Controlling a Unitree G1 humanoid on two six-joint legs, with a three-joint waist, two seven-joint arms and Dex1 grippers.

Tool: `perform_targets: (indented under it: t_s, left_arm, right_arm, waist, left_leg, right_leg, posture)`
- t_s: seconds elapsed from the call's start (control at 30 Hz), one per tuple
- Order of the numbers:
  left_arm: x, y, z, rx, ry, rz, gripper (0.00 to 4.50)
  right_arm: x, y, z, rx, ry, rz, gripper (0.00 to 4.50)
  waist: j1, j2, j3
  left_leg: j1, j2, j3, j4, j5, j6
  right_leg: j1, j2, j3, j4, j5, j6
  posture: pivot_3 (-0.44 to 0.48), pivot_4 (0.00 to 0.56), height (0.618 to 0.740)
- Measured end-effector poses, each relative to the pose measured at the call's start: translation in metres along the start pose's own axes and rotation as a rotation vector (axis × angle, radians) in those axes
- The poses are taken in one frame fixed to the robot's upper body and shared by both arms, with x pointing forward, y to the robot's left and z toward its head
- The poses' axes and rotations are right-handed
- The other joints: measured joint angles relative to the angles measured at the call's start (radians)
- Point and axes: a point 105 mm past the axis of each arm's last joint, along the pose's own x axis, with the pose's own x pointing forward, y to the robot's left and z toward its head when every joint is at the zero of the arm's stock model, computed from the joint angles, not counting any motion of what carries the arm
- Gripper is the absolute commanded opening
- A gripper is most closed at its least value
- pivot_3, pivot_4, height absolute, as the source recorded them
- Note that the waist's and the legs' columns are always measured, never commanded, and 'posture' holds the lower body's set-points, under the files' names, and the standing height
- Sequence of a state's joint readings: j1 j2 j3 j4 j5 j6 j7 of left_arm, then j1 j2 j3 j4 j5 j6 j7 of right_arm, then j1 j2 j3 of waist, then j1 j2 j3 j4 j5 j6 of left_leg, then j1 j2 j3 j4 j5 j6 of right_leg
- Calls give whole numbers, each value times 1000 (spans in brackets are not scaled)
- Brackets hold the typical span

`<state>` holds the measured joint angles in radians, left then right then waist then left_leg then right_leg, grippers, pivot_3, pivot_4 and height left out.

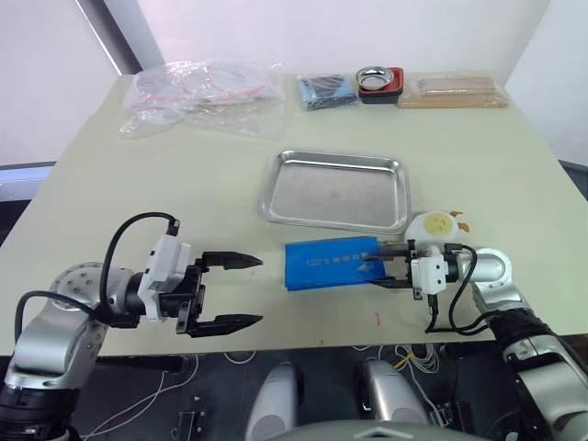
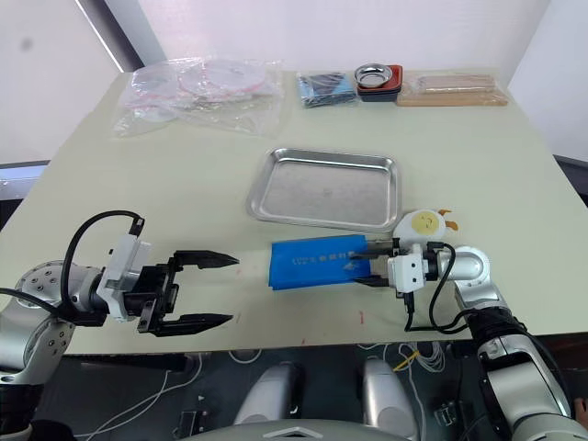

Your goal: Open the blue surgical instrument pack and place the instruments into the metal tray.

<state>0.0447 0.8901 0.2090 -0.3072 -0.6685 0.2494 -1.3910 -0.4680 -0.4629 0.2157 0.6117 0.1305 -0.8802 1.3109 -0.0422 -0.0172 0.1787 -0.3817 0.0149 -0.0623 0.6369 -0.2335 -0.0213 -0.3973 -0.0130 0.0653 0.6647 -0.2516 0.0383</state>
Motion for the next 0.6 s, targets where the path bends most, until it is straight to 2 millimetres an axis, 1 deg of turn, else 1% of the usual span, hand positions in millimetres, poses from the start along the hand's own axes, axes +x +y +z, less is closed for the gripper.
perform_targets:
  t_s: [0.03,0.2,0.23,0.3,0.33,0.4,0.47,0.5,0.53,0.6]
  left_arm:
    - [0,0,0,-2,-2,0,4500]
    - [-1,0,1,1,-2,2,4500]
    - [-2,1,3,23,-6,13,4500]
    - [-3,2,3,28,-7,15,4500]
    - [-2,2,3,33,-14,17,4500]
    - [-2,2,4,34,-15,17,4500]
    - [-2,2,4,34,-15,17,4500]
    - [-2,2,4,34,-15,17,4500]
    - [-2,2,4,34,-15,17,4500]
    - [-2,2,4,36,-17,17,4500]
  right_arm:
    - [0,1,0,-10,-1,3,171]
    - [-1,0,1,-7,-5,12,171]
    - [-5,0,6,30,-20,12,171]
    - [-5,-1,8,43,-26,12,171]
    - [-7,-3,17,112,-57,5,171]
    - [-10,-2,24,186,-73,25,171]
    - [-18,3,33,298,-67,92,171]
    - [-23,6,39,408,-59,140,171]
    - [-24,6,40,418,-60,145,171]
    - [-19,2,48,583,-98,149,171]
  waist:
    - [0,0,0]
    - [0,0,0]
    - [3,0,0]
    - [3,0,0]
    - [3,1,0]
    - [3,1,1]
    - [5,1,1]
    - [5,1,1]
    - [5,1,1]
    - [-1,1,1]
  left_leg:
    - [0,0,0,0,0,0]
    - [0,0,0,0,0,0]
    - [0,2,-1,0,0,0]
    - [0,2,-1,0,0,0]
    - [-1,2,-1,0,0,0]
    - [-1,2,-1,0,0,0]
    - [-1,2,-1,0,0,0]
    - [-1,2,-1,0,0,0]
    - [-1,2,-1,0,0,0]
    - [0,2,1,0,0,0]
  right_leg:
    - [0,0,0,0,0,0]
    - [0,0,0,0,0,0]
    - [0,0,0,0,0,0]
    - [0,0,0,0,0,0]
    - [0,-1,0,0,0,0]
    - [0,-1,0,0,0,0]
    - [0,-1,0,0,0,0]
    - [0,-1,0,0,0,0]
    - [0,-1,0,0,-1,1]
    - [0,2,0,0,-2,3]
  posture:
    - [0,150,740]
    - [0,150,740]
    - [0,150,740]
    - [0,150,740]
    - [0,150,740]
    - [0,150,740]
    - [0,150,740]
    - [0,150,740]
    - [0,150,740]
    - [0,150,740]
